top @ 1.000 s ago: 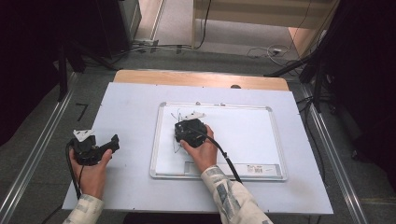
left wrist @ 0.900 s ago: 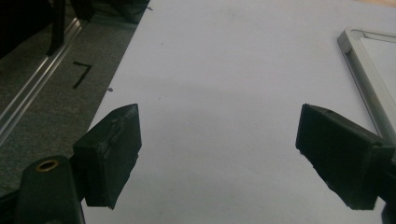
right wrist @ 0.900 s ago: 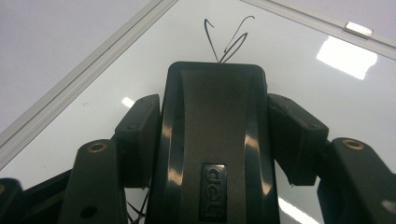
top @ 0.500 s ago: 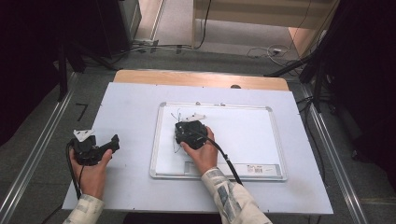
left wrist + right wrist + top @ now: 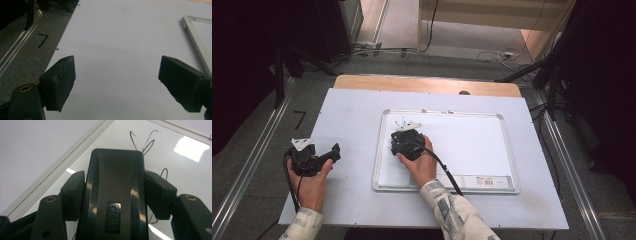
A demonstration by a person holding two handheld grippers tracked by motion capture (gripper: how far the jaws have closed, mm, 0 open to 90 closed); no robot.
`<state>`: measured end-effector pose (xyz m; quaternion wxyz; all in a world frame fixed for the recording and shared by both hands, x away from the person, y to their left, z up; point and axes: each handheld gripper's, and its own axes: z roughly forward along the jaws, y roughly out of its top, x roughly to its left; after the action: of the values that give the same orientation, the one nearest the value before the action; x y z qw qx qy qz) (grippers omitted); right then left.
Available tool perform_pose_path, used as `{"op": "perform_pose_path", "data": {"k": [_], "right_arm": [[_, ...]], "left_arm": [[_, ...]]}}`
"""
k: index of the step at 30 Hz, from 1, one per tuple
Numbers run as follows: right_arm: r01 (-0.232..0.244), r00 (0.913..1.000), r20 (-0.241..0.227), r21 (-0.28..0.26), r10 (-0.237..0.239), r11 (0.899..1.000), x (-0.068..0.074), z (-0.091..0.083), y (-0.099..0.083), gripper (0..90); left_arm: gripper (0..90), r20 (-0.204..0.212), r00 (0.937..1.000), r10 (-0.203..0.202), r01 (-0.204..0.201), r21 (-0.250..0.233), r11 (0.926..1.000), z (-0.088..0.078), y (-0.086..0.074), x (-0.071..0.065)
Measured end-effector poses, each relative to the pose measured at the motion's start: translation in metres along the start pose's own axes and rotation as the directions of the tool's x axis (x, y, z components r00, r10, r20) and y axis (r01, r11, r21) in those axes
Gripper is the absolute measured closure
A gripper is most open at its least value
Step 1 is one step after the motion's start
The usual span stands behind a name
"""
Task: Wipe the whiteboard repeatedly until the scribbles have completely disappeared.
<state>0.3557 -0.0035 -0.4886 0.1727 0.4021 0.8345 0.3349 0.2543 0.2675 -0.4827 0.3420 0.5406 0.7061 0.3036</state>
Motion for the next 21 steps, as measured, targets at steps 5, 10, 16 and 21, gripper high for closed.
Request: {"op": "perform_pose_path", "data": {"k": [5,10,16,21], "right_arm": [[0.002,0.9999,-0.015,0.003,-0.002,1.0,-0.002,0.006,0.008,36.2],[0.002,0.9999,-0.014,0.004,-0.002,1.0,-0.006,0.014,0.017,36.3],[-0.007,0.9999,-0.012,0.007,0.007,1.0,-0.009,0.024,0.027,36.4],[-0.013,0.9999,-0.007,0.009,0.013,1.0,-0.013,0.031,0.036,36.4]], "left_arm": [[14.9,0.0,1.0,-0.004,0.004,-0.003,1.0,-0.001,0.0,0.002],[14.9,0.002,1.0,-0.005,0.005,-0.002,1.0,-0.001,0.0,0.003],[14.9,0.005,1.0,-0.007,0.007,-0.002,1.0,-0.001,0.0,0.004],[14.9,0.004,0.9999,-0.013,0.013,-0.005,0.9999,-0.001,0.0,0.005]]}}
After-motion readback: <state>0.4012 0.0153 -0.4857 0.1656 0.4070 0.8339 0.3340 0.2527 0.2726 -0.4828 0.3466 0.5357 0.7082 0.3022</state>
